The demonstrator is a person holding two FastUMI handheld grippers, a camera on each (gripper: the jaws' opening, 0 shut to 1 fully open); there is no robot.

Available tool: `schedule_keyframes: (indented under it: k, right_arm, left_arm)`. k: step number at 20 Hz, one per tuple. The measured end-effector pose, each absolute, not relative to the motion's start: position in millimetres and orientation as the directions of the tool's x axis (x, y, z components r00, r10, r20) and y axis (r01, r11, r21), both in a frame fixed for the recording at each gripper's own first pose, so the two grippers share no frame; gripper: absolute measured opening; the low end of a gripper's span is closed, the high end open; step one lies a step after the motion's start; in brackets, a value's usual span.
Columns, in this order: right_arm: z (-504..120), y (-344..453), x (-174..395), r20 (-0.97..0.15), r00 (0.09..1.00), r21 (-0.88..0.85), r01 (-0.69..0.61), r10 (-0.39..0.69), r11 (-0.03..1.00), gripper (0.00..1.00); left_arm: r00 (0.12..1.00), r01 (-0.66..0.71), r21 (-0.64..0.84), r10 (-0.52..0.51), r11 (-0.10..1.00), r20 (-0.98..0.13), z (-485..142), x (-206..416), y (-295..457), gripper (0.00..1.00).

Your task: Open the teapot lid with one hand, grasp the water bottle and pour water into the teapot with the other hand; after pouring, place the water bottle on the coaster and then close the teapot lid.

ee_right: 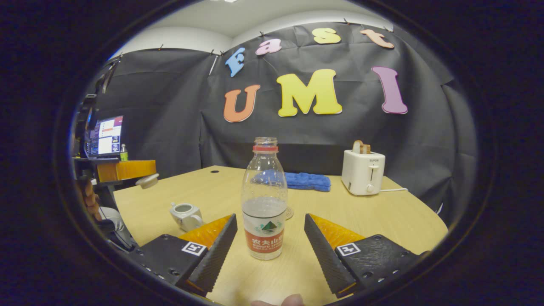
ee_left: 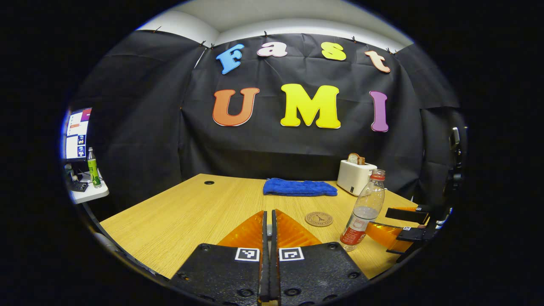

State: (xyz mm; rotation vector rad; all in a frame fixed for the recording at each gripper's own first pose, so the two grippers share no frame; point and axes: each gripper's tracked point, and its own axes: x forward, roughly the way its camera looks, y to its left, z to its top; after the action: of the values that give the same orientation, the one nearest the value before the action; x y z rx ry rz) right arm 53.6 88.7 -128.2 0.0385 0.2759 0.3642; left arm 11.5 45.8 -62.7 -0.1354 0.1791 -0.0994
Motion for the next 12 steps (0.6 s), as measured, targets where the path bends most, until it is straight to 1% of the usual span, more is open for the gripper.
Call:
schedule_keyframes:
  k: [4, 7, 10, 11, 12]
  right_arm:
    - [-137, 100, 68, -0.274, 0.901, 0.072, -0.331, 0.338, 0.941, 0.97]
    - [-150, 106, 72, -0.313, 0.889, 0.097, -0.321, 0.335, 0.942, 0.97]
    - [-155, 108, 76, -0.33, 0.886, 0.107, -0.308, 0.326, 0.945, 0.91]
    - [-155, 108, 77, -0.331, 0.887, 0.105, -0.303, 0.321, 0.947, 0.86]
    - [-154, 108, 77, -0.33, 0.89, 0.101, -0.299, 0.316, 0.949, 0.85]
  left_arm:
    - [0.981, 0.076, -0.17, -0.104, 0.983, -0.165, -57, 8, 57, 0.03]
    - [0.978, 0.091, -0.16, -0.119, 0.983, -0.173, -58, 7, 57, 0.03]
    - [0.977, 0.093, -0.134, -0.117, 0.987, -0.181, -58, 6, 61, 0.03]
    - [0.976, 0.092, -0.128, -0.115, 0.987, -0.185, -60, 6, 62, 0.03]
    - [0.976, 0.09, -0.127, -0.113, 0.988, -0.187, -60, 6, 64, 0.03]
